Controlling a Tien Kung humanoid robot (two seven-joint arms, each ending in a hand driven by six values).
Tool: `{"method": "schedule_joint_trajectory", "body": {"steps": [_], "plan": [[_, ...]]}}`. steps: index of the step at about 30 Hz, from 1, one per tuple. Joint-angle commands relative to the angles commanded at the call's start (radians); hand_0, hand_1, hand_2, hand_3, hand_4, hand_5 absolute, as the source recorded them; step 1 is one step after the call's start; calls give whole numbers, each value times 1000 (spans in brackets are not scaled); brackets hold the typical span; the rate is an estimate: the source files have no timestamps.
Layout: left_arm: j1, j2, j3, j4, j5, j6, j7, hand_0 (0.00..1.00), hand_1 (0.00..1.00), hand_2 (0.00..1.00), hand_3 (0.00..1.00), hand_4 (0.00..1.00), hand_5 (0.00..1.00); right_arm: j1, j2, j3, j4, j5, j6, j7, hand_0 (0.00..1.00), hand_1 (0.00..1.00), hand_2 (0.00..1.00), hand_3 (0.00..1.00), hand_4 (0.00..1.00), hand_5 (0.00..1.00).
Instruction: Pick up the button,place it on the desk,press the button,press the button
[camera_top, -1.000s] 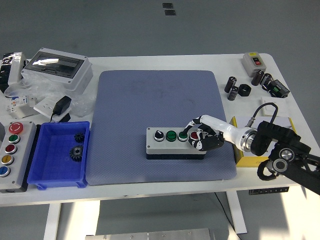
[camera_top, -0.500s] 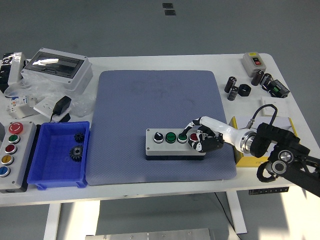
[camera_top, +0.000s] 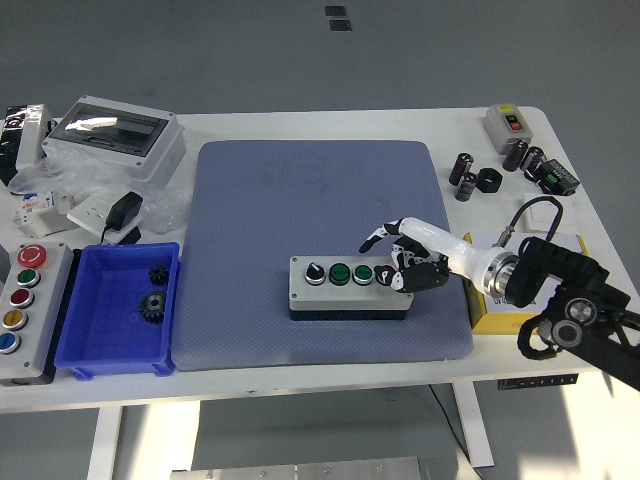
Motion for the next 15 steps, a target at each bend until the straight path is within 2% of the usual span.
{"method": "schedule_joint_trajectory", "body": {"steps": [3,6,10,14,15], "plan": [[0,0,-4,0,4,0,2,623,581,505,577,608,135,-26,-3,63,15,21,16,6,16,94,178,674,529,2],[0,1,-7,0,7,0,2,623,581,505,577,608,135,-77,16,127,10,13,-31,42,16,94,178,674,529,2],[4,0,-9,0,7,1,4,623,582,504,576,611,138,-162,88,231,-11,-63,-134,129,19,96,183,674,545,2],[11,-4,-10,0,7,2,8,623,582,504,576,611,138,-252,184,347,-30,-158,-271,247,19,96,183,674,545,2],[12,-5,-10,0,6,2,7,623,583,505,576,613,138,-273,209,376,-36,-179,-307,281,2,69,199,698,780,324]]}}
